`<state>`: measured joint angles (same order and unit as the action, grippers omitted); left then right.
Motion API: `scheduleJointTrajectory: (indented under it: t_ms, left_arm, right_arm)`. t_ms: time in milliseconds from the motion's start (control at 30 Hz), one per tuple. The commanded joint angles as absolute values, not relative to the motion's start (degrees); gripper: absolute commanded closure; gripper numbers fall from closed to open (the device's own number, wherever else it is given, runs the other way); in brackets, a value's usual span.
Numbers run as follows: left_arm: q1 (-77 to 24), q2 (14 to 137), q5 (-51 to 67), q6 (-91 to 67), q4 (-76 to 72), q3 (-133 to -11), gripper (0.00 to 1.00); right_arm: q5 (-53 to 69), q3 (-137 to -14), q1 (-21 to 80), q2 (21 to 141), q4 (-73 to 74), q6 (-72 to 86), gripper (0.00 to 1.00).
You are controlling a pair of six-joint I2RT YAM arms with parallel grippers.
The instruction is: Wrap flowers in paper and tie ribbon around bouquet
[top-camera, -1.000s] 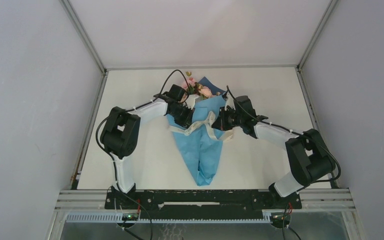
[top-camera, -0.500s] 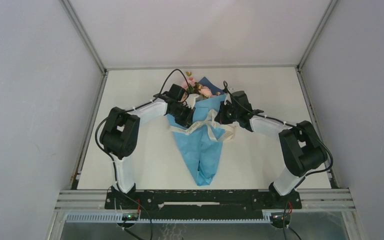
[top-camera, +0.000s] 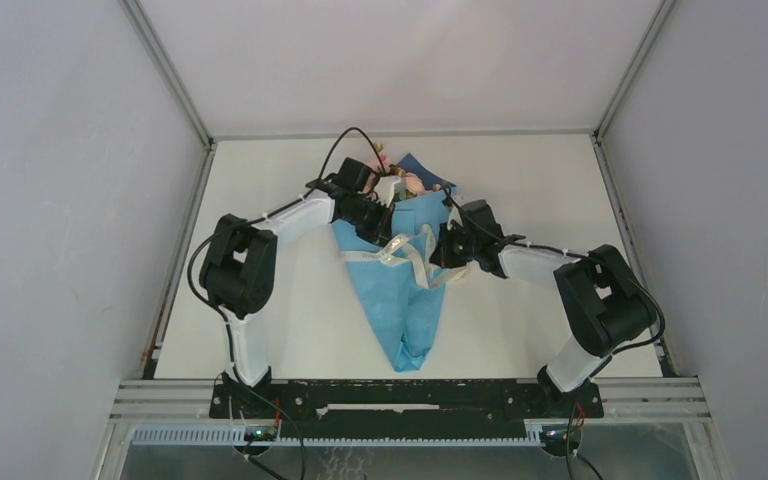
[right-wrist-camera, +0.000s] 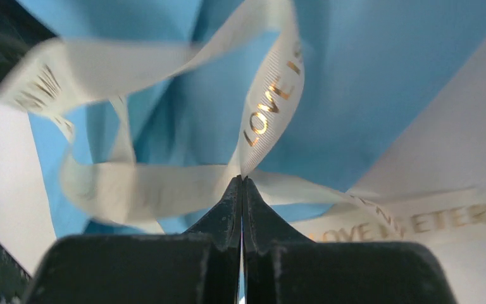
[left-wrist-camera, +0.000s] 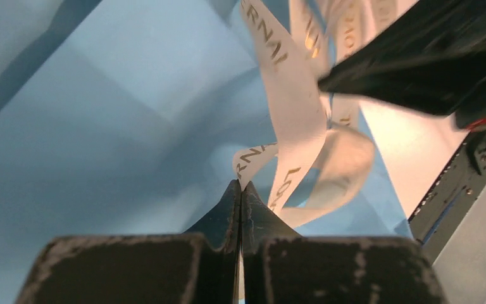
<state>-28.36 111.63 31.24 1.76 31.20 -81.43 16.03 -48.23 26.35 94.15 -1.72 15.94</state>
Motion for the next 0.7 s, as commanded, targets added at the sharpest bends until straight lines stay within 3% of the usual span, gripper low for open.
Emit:
scheduleJointTrajectory:
  t_ms: [0, 467, 667]
  left_arm:
    - [-28.74, 108.94, 36.74, 0.44, 32.17, -86.30, 1.00]
    - [-28.74, 108.53, 36.63, 0.79, 31.61, -91.29, 1.00]
    - [-28.74, 109.75, 36.49, 0.61, 31.49, -90.64, 1.00]
  right_arm:
    - [20.28, -43.75, 28.25, 90.98, -7.04, 17.62, 1.00]
    - [31.47, -37.18, 22.71, 79.85, -10.88, 18.12, 1.00]
    - [29.53, -37.18, 23.76, 84.25, -16.49, 21.19, 1.00]
